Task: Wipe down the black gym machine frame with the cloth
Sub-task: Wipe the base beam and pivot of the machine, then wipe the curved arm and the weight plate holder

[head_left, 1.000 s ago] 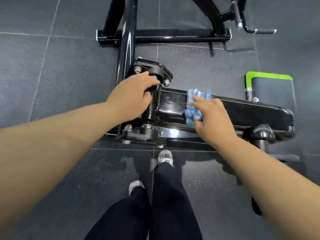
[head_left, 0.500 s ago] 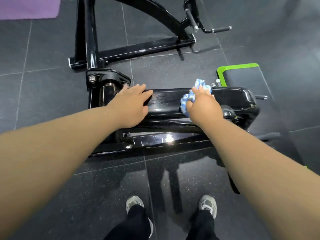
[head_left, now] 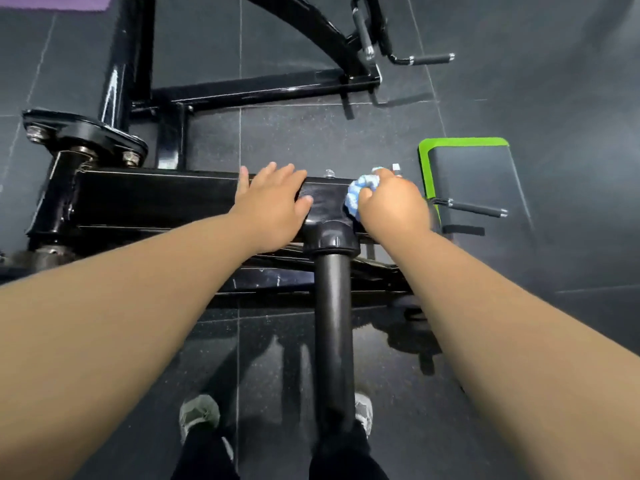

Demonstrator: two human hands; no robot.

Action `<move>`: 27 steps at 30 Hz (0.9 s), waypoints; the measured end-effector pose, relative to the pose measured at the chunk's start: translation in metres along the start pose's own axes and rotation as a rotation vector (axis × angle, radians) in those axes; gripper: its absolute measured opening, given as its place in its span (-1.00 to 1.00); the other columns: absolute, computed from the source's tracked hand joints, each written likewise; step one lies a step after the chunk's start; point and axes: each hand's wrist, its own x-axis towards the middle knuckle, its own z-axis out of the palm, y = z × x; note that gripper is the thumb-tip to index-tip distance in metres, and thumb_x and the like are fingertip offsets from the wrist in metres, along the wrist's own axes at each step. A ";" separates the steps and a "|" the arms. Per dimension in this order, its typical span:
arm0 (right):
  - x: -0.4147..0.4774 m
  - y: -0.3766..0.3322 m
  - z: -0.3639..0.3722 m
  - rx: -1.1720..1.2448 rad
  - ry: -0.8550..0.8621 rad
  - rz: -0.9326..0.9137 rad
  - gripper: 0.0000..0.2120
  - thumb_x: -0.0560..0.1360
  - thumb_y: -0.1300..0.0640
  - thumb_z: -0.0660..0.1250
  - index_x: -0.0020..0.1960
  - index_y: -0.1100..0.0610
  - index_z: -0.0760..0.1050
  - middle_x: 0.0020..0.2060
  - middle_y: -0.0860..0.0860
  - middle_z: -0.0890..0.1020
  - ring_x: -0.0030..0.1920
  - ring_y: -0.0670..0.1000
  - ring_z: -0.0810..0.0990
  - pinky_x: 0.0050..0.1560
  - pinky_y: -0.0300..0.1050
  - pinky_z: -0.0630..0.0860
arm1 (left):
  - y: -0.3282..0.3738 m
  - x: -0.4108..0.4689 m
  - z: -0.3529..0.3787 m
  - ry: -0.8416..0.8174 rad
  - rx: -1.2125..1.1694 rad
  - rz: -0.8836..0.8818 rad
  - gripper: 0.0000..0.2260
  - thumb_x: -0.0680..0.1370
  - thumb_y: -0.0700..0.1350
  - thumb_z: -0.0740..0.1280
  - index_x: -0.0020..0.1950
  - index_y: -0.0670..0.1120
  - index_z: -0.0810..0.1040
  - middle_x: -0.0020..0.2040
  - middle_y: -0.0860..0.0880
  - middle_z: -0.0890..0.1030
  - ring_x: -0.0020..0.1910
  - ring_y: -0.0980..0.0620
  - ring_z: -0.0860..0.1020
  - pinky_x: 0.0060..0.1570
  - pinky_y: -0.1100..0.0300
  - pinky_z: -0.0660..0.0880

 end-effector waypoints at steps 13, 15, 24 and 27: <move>0.045 0.026 -0.046 -0.089 -0.316 0.017 -0.80 0.54 0.09 0.12 -0.01 0.16 0.47 0.06 0.22 0.54 0.05 0.17 0.46 0.02 -0.06 0.36 | 0.001 0.018 -0.004 0.195 0.048 -0.006 -0.71 0.65 -0.05 0.07 0.22 0.02 0.54 0.17 -0.01 0.61 0.17 -0.17 0.47 0.15 -0.07 0.37; 0.055 0.011 -0.045 -0.003 -0.415 -0.026 -0.82 0.53 0.15 0.13 -0.21 0.17 0.38 -0.23 0.13 0.52 -0.13 0.12 0.43 -0.12 -0.12 0.37 | 0.000 0.025 -0.001 0.203 0.027 0.002 -0.70 0.64 -0.06 0.06 0.15 -0.02 0.58 0.10 -0.04 0.62 0.10 -0.18 0.47 0.10 -0.06 0.39; 0.077 -0.004 -0.039 0.206 -0.875 -0.174 -0.79 0.47 0.15 0.09 -0.33 0.14 0.19 -0.71 -0.11 0.31 -0.72 -0.18 0.25 -0.62 -0.26 0.08 | -0.003 0.033 0.009 0.276 0.082 0.024 -0.68 0.64 -0.05 0.03 0.07 -0.03 0.57 -0.02 -0.08 0.59 0.00 -0.20 0.49 -0.04 -0.01 0.37; 0.090 0.017 -0.035 0.083 -0.783 -0.105 -0.76 0.55 0.08 0.09 -0.29 0.02 0.26 -0.40 -0.09 0.41 -0.45 -0.14 0.35 -0.38 -0.30 0.33 | -0.003 0.033 0.009 0.251 0.077 0.020 -0.68 0.64 -0.04 0.02 0.09 -0.04 0.56 0.00 -0.09 0.59 0.01 -0.20 0.50 -0.02 -0.02 0.37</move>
